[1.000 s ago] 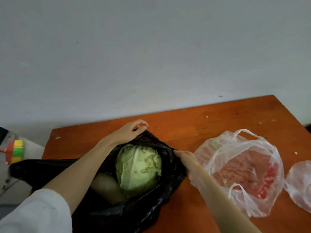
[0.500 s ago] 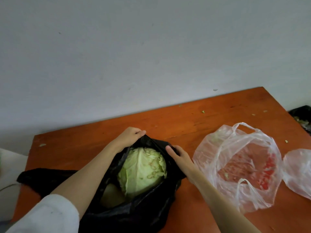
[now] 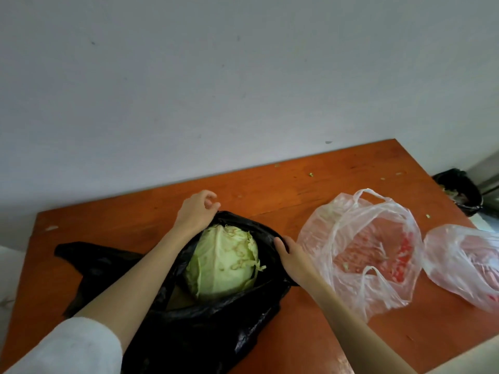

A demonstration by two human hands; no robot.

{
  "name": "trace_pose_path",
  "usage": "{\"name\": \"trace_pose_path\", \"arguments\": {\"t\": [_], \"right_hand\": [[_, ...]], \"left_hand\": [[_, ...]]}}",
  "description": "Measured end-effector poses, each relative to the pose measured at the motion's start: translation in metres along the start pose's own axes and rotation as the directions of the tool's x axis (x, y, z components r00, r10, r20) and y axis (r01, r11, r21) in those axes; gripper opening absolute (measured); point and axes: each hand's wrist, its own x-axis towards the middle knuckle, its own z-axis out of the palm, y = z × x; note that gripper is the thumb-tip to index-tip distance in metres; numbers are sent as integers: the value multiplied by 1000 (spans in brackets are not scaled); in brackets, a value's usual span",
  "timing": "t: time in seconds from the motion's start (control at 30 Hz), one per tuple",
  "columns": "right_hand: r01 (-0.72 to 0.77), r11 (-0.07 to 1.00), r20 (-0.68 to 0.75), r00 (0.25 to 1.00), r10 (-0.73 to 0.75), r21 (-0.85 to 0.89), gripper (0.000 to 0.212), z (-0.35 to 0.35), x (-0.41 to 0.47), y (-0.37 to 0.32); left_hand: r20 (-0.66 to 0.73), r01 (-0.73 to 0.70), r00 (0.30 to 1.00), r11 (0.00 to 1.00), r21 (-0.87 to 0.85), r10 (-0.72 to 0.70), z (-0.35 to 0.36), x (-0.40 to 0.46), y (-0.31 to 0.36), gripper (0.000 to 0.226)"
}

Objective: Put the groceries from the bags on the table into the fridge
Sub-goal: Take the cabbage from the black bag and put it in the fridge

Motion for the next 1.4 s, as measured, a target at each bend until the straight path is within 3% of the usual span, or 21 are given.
{"name": "trace_pose_path", "arguments": {"t": [0.1,0.23,0.3,0.37,0.5,0.6,0.63,0.7,0.8,0.9,0.97,1.13,1.2,1.27,1.33,1.4], "right_hand": [[88,977,-146,982,-118,-196,58,-1,-20,-1],[35,909,-398,891,-217,-415,61,5,-51,-6],[-23,910,-471,861,-192,-414,62,15,-64,-6],[-31,954,-470,875,-119,-300,66,22,-72,-4],[-38,993,-372,925,76,109,84,34,-72,7],[-207,894,-196,933,303,398,107,45,-58,17],[-266,849,-140,921,364,456,105,47,-52,21],[-347,721,17,907,422,601,81,45,-47,27],[-384,354,257,899,355,853,35,43,-55,31],[-475,115,431,860,274,873,27,35,-74,34],[-563,32,545,812,212,826,24,25,-87,34],[-638,69,612,759,223,767,29,20,-91,44],[-640,123,605,761,233,758,38,21,-90,44],[-621,193,593,783,187,760,45,17,-94,41],[-563,268,542,826,154,782,50,13,-98,39],[-464,465,416,885,209,754,57,13,-97,41]], "left_hand": [[-94,-171,978,976,138,184,-10,-39,15,26],[-90,-340,926,913,224,367,-8,-103,34,22],[-9,-359,927,893,272,375,0,-133,35,25],[43,-354,931,868,348,363,10,-157,31,27],[79,-297,954,865,405,291,25,-182,21,29],[90,-257,966,885,389,241,39,-201,19,31],[95,-247,969,890,384,228,44,-208,20,31],[96,-223,975,909,351,202,55,-224,21,32],[58,-187,982,919,348,178,67,-245,18,33],[-18,-191,976,897,399,215,80,-263,7,32],[-24,-218,965,852,476,261,85,-272,3,23],[-2,-227,957,754,616,290,96,-274,-3,59],[46,-224,966,738,636,253,94,-272,-1,41],[67,-269,947,660,701,315,94,-273,0,22],[63,-296,924,603,741,378,93,-276,2,24],[9,-318,871,549,773,492,92,-280,4,21]]}}
